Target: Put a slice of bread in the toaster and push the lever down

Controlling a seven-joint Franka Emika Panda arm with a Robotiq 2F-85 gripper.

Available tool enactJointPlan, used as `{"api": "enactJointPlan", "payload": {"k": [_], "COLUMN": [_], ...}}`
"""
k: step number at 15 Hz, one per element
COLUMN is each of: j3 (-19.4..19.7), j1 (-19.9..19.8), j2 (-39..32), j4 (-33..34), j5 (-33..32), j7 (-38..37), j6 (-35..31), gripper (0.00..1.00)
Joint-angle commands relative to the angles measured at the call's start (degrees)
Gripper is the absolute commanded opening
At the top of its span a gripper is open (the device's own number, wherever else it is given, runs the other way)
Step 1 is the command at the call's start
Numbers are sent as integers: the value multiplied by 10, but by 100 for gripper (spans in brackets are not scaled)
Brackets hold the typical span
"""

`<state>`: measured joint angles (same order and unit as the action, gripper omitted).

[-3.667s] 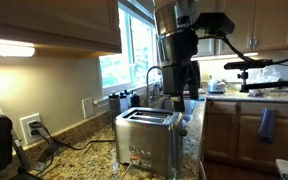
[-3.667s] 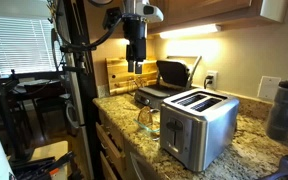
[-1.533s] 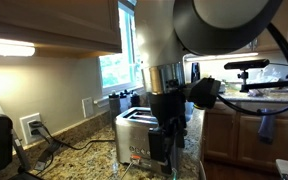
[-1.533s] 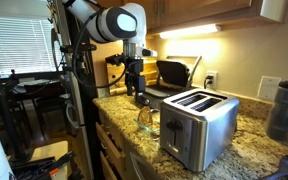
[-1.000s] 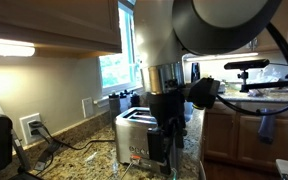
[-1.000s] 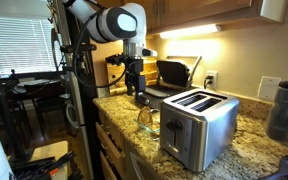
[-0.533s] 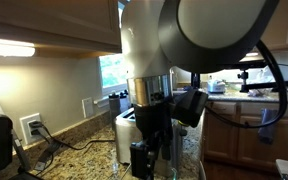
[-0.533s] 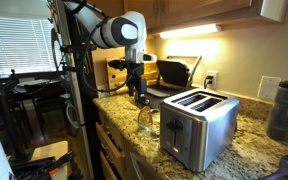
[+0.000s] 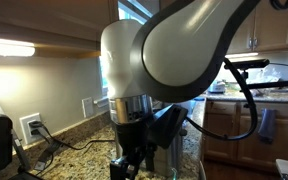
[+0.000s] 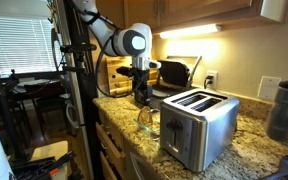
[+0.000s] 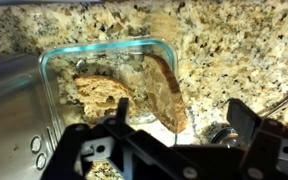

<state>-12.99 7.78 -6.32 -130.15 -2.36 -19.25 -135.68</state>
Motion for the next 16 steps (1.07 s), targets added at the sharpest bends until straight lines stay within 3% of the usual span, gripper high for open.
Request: {"api": "enactJointPlan", "payload": {"k": [1, 5, 7, 16], "j3": [20, 32, 39, 61], "j1": [22, 33, 38, 43], "j2": [-46, -83, -96, -105], "j4": [30, 51, 60, 77], "j5": [-25, -24, -24, -30], "j7": [-21, -15, -12, -13], "j6": [-16, -21, -22, -22], "gripper": [100, 100, 72, 13]}}
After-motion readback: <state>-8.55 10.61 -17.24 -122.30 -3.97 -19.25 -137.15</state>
